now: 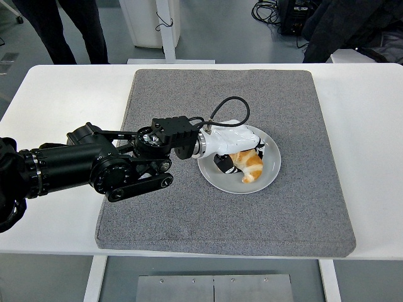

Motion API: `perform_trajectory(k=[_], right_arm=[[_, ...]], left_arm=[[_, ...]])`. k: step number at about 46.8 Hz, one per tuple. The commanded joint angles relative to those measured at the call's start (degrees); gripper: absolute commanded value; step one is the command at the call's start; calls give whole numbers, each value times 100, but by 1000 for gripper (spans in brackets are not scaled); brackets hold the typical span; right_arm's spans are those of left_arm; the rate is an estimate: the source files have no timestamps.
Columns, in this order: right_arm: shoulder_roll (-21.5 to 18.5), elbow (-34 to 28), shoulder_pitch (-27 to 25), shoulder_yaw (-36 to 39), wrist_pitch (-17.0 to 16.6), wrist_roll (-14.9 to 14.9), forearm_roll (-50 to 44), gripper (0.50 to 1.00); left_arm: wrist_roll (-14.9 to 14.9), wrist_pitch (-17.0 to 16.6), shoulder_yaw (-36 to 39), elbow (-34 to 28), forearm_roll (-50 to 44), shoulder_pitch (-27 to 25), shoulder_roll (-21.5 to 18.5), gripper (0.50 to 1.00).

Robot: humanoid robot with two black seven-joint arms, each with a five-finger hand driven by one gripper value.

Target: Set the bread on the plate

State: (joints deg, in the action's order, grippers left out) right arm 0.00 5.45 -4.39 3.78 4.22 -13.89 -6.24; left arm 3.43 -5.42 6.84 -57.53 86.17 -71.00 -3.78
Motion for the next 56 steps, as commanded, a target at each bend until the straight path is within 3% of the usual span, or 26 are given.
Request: perform_trajectory(k=[1,21,27,32,40,56], right_arm=[[0,0,0,0,0,0,0,1000],[0,0,0,0,0,0,0,1000],[0,0,0,0,0,0,0,1000],[0,0,0,0,0,0,0,1000],[0,0,0,0,0,0,0,1000],[0,0,0,0,0,0,0,1000]], left_arm=[[0,6,20,-13,-4,-11,-27,986],[26,120,-24,-293,-118,-300,-413,986],[44,594,-51,-935,-855,-783,-852,986],[52,806,-147,-1058,-1322,-1153,-1090,986],[140,894,-735,-1094,-1989,-1469,-1371,986],[158,894,-1993,-900,-4002,-1285,-2048,986]])
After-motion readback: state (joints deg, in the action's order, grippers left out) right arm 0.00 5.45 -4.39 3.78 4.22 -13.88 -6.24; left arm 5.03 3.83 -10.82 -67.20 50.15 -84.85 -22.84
